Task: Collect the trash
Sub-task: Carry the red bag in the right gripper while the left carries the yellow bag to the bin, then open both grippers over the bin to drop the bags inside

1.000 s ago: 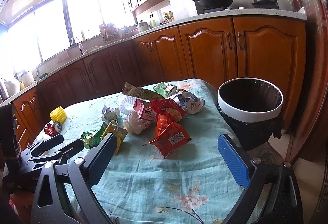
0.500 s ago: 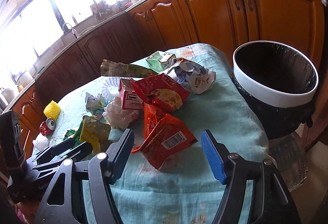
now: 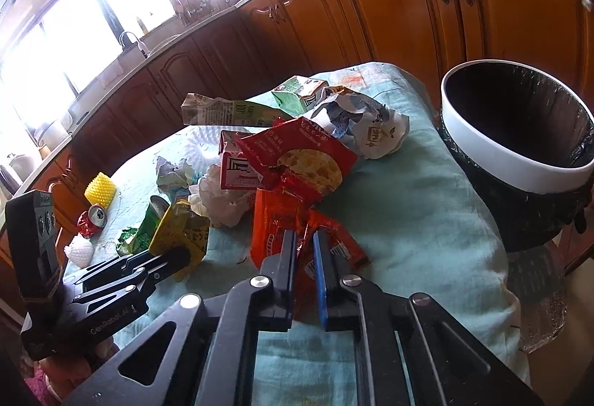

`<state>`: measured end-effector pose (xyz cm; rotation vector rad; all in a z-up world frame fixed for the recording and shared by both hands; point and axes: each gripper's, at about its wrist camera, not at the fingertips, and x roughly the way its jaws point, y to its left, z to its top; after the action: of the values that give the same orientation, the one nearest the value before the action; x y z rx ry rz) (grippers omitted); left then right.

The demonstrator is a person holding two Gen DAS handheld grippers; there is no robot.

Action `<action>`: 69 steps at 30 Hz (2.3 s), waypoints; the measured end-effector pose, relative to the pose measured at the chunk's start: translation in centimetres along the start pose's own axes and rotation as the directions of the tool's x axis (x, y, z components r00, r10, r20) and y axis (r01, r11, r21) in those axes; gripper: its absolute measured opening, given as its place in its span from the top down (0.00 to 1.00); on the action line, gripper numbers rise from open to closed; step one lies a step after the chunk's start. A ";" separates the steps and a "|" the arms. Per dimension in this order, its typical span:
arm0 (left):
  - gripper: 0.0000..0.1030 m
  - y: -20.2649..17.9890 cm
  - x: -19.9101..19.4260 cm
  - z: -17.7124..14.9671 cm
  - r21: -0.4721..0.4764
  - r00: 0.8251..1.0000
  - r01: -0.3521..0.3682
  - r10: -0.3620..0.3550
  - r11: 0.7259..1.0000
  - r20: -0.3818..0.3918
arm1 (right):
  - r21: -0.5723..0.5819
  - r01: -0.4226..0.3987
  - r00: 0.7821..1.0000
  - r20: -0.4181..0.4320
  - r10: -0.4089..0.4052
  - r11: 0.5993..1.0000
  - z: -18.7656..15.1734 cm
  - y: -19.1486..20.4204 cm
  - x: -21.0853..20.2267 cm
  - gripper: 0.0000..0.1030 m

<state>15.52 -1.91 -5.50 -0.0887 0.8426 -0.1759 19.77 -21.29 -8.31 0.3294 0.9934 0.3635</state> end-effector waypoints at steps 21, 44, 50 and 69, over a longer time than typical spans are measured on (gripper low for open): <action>0.77 -7.1 -0.9 3.0 0.144 0.989 0.140 -0.147 0.980 0.036 | 0.097 0.067 0.985 0.150 -0.081 0.993 2.3 -6.4 -7.6 0.97; 0.76 -18.7 11.8 13.2 0.308 0.974 0.227 -0.219 0.924 -0.059 | 0.194 0.222 0.947 0.188 -0.259 0.955 9.6 -17.6 -8.2 0.97; 0.76 -20.8 16.9 15.8 0.285 0.963 0.258 -0.222 0.923 -0.153 | 0.191 0.245 0.949 0.153 -0.275 0.951 10.7 -19.2 -6.7 0.97; 0.43 -19.7 18.6 14.6 0.210 0.957 0.277 -0.249 0.938 -0.152 | 0.245 0.212 0.960 0.130 -0.249 0.946 10.0 -21.0 -5.5 0.25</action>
<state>36.23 -24.68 -6.52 0.0271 0.9269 -0.5349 28.61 -43.45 -8.12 0.4388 0.9062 0.0067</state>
